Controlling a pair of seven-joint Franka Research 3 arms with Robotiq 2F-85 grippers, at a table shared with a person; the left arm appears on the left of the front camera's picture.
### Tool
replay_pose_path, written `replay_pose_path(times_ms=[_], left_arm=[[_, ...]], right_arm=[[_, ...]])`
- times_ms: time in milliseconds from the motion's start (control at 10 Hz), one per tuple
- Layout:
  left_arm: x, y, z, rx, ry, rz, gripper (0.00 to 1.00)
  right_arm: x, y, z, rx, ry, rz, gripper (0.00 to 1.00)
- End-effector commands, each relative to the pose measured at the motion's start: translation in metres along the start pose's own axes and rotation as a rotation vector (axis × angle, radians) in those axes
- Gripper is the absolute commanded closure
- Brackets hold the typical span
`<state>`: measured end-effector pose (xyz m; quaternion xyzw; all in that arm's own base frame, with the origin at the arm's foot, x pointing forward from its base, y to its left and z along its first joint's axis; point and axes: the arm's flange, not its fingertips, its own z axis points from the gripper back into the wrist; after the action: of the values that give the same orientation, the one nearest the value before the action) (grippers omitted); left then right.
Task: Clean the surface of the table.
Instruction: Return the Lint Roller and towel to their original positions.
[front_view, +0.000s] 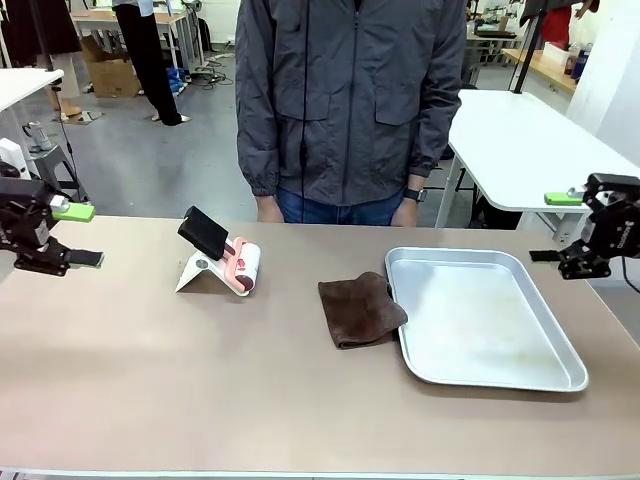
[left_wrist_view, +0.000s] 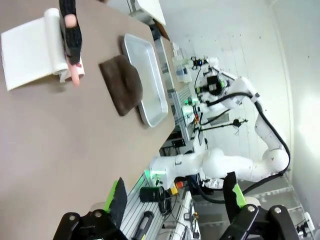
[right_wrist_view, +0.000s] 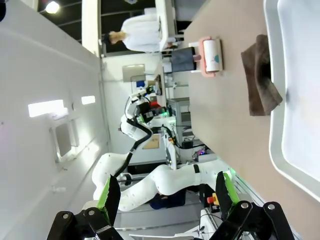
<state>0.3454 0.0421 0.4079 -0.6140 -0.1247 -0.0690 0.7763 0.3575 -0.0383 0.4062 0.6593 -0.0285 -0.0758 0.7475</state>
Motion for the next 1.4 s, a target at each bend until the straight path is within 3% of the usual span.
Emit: replay_pose_path(times_ms=[0,1300], left_arm=[[-0.0057,-0.0043,0.0033,0.004,0.036,-0.01,0.0],[-0.0057,-0.0043,0.0033,0.004,0.036,-0.01,0.0]], right_arm=[[-0.0008,0.0085,0.0013,0.006,-0.013,0.001,0.0],[-0.0008,0.0085,0.0013,0.006,-0.013,0.001,0.0]])
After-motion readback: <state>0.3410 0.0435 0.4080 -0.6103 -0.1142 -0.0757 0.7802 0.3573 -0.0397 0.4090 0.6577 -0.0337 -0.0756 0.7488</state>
